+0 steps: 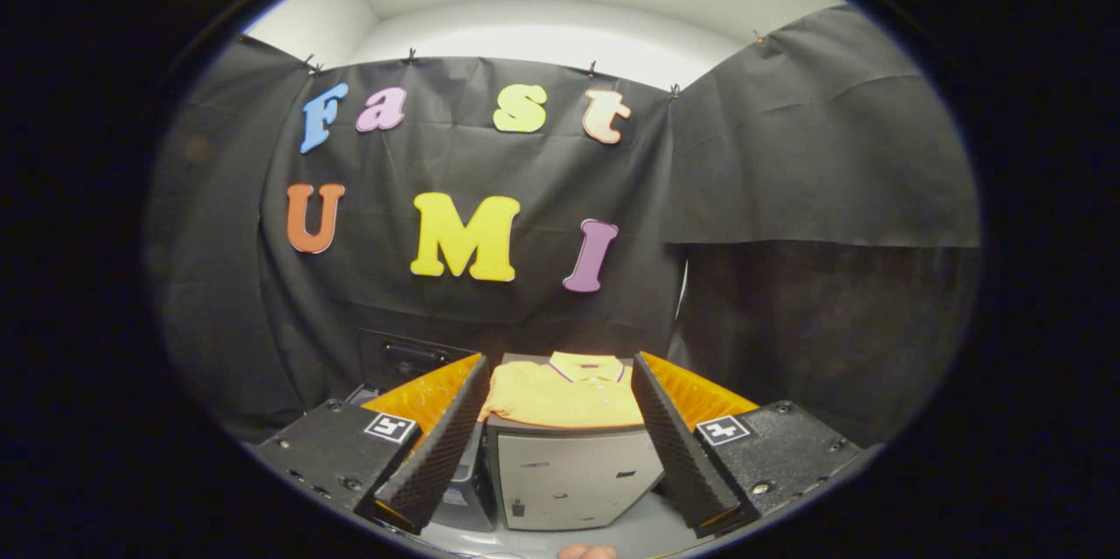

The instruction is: Put the clothes into the washing machine and then close the washing machine lid.

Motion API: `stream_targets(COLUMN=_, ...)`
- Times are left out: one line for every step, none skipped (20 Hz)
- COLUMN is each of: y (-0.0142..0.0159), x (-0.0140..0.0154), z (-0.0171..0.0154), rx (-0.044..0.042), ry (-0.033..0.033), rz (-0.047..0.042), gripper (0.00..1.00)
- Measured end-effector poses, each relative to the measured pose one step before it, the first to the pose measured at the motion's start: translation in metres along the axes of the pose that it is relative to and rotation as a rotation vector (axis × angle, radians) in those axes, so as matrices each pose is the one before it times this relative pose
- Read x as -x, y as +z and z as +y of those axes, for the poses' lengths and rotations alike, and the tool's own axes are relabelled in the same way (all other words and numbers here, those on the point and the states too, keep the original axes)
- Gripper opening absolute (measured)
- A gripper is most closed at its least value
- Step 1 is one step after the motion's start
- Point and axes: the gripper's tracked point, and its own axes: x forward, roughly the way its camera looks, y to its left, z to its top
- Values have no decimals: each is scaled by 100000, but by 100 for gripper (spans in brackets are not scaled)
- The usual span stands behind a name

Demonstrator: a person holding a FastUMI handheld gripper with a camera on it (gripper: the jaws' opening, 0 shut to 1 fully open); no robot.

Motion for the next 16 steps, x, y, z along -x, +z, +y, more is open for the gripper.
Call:
stream_targets(y=-112, x=-1068, z=-353, rx=291, ry=-454, rz=703, gripper=100)
stream_targets(y=119, x=-1123, z=-376, rx=294, ry=-429, rz=86, gripper=100)
stream_targets(y=12, x=-1163, z=-482, rx=218, ry=-532, rz=87, gripper=100)
stream_targets(y=5, x=-1208, z=-343, rx=-85, ry=-182, rz=572, gripper=100)
stream_targets(y=-192, x=-1233, z=-222, rx=-295, ry=-14, rz=488, gripper=100)
stream_targets(y=-120, x=-1276, z=-254, rx=-480, ry=-167, rz=574, gripper=100)
stream_targets(y=-265, x=-1282, z=-235, rx=-470, ry=286, rz=970, gripper=100)
stream_targets(y=-214, x=-1223, z=-133, rx=-339, ry=285, rz=878, gripper=100)
stream_targets(y=-338, x=-1150, z=-320, rx=-26, ry=180, rz=1096, gripper=100)
stream_targets(y=-370, x=-1240, z=-360, rx=-8, ry=269, rz=1089, gripper=100)
stream_targets(y=-265, x=-1016, z=-159, rx=-65, ry=504, rz=956, gripper=100)
stream_targets(y=-390, x=-1090, z=-200, rx=30, ry=715, rz=1629, gripper=100)
stream_targets(y=-437, x=-1079, z=-214, rx=-107, ry=251, rz=1537, gripper=100)
stream_targets(y=-372, x=-1147, z=-469, rx=-507, ry=129, rz=1497, gripper=100)
stream_targets(y=-175, x=-928, z=-186, rx=-404, ry=458, rz=1214, gripper=100)
stream_targets(y=-300, x=-1038, z=-231, rx=-239, ry=387, rz=1524, gripper=100)
